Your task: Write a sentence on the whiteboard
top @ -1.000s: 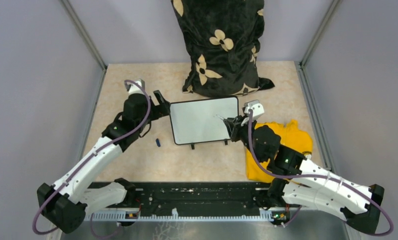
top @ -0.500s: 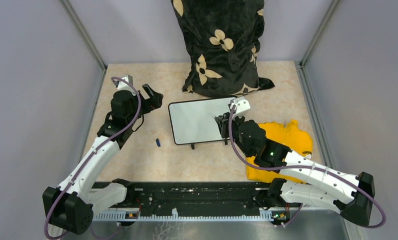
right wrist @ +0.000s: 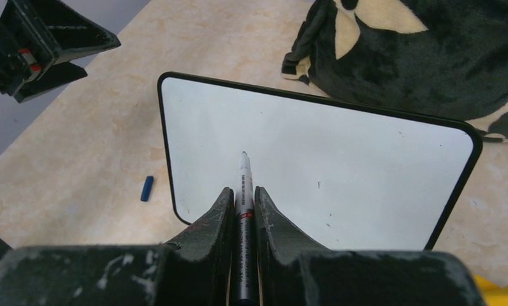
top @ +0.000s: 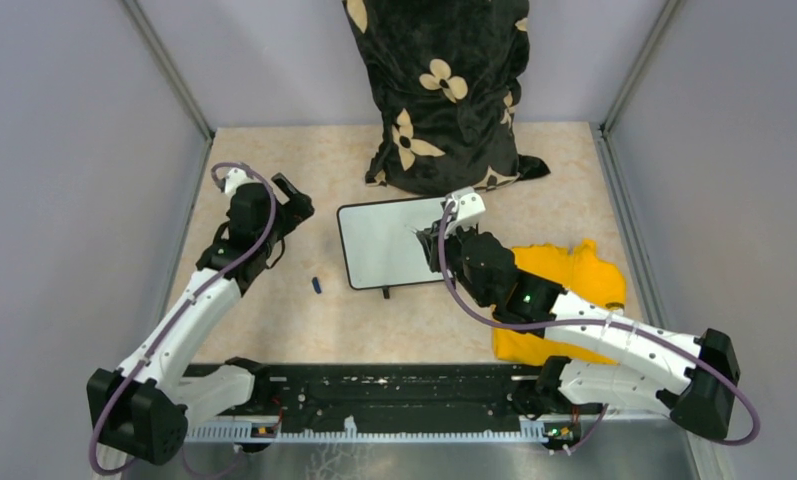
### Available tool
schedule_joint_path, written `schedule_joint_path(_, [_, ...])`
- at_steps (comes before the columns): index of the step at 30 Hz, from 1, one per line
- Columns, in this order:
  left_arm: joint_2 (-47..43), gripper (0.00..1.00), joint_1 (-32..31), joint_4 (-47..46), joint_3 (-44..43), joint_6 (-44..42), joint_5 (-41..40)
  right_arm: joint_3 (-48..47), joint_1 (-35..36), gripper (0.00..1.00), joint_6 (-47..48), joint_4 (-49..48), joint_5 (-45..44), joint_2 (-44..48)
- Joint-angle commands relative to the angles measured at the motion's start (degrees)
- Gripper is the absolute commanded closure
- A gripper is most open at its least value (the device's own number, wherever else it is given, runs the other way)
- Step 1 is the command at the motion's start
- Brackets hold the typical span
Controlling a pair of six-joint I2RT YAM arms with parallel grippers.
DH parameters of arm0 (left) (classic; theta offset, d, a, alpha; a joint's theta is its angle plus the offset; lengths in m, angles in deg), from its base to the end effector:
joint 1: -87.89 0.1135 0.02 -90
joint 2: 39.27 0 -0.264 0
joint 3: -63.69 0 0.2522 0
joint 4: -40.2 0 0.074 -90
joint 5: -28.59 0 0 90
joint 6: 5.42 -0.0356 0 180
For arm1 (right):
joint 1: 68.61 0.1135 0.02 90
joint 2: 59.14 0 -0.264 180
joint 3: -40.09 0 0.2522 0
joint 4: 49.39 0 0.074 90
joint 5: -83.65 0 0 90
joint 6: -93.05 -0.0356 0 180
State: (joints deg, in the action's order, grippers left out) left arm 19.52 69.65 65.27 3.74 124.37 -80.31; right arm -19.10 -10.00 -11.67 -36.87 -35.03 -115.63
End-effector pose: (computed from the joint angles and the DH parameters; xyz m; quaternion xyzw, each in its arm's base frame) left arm 0.2257 -0.0622 0.3008 -0.2425 0.7956 -0.1405 0.5371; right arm 0.1343 0.1873 0.3276 -0.1291 0.7471 0.2206 0.6136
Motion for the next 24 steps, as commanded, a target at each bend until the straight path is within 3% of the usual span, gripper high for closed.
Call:
schedule_joint_path(1, [4.6,0.01,0.0,14.2,-8.0,0.2,-6.7,-3.1,-0.1,1.0,-1.1,-3.2,3.4,-0.5])
schedule_joint_path(6, [4.4,0.01,0.0,17.5,-9.3,2.6,-4.9,-2.5,-0.1,1.0,-1.1,-3.3,4.4,-0.2])
schedule_joint_path(12, [-2.3,0.01,0.0,6.5,-3.6,-0.3,1.2,-2.0,-0.1,1.0,-1.3,-4.2,5.9,0.3])
schedule_joint_path(19, [0.1,0.01,0.0,7.3,-8.1,-1.0,6.3,-1.9,-0.1,1.0,-2.0,-3.4,6.7,1.8])
schedule_joint_path(24, [-1.5,0.01,0.0,-2.4,-3.1,-4.4,13.6,-1.8,-0.1,1.0,-2.3,-2.7,6.6,2.3])
